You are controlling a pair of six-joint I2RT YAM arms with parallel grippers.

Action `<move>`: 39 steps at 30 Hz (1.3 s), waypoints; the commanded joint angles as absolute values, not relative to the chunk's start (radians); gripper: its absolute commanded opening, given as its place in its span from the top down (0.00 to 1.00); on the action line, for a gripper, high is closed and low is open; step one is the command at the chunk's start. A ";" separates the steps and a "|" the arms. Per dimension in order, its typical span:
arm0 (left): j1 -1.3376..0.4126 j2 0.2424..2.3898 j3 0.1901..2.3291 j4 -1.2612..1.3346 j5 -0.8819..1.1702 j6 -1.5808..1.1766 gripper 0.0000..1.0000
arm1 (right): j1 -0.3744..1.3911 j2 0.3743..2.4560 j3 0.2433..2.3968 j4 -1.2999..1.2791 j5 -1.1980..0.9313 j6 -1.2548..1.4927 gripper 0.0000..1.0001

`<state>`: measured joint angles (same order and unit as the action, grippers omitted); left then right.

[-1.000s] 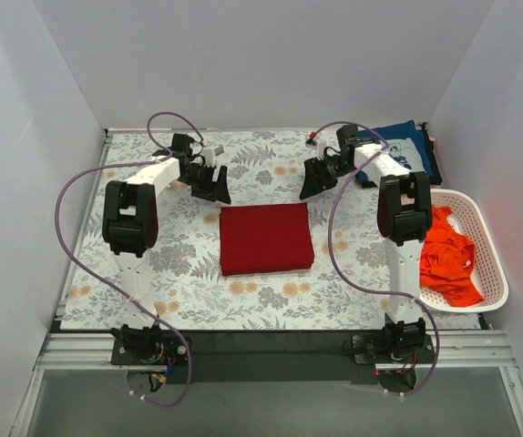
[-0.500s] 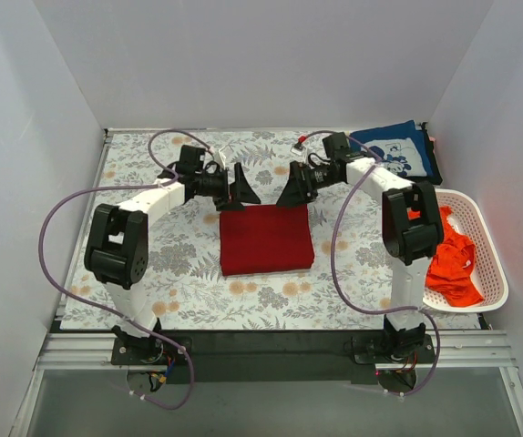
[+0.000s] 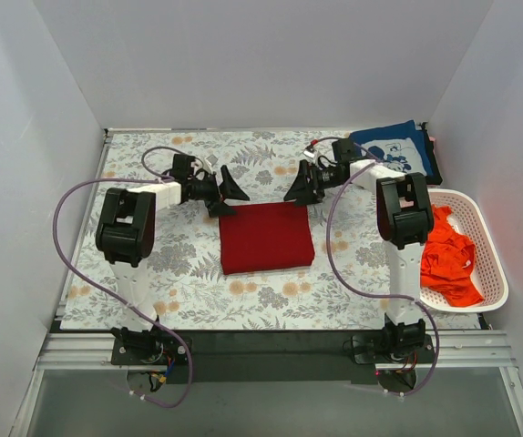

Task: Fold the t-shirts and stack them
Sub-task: Fold the tshirt

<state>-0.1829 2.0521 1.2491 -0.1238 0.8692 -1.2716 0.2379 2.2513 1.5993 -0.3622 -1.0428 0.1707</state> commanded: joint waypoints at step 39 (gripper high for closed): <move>-0.376 1.505 0.709 0.198 1.026 -1.354 0.08 | 0.423 1.736 0.927 -0.009 -1.111 0.432 0.02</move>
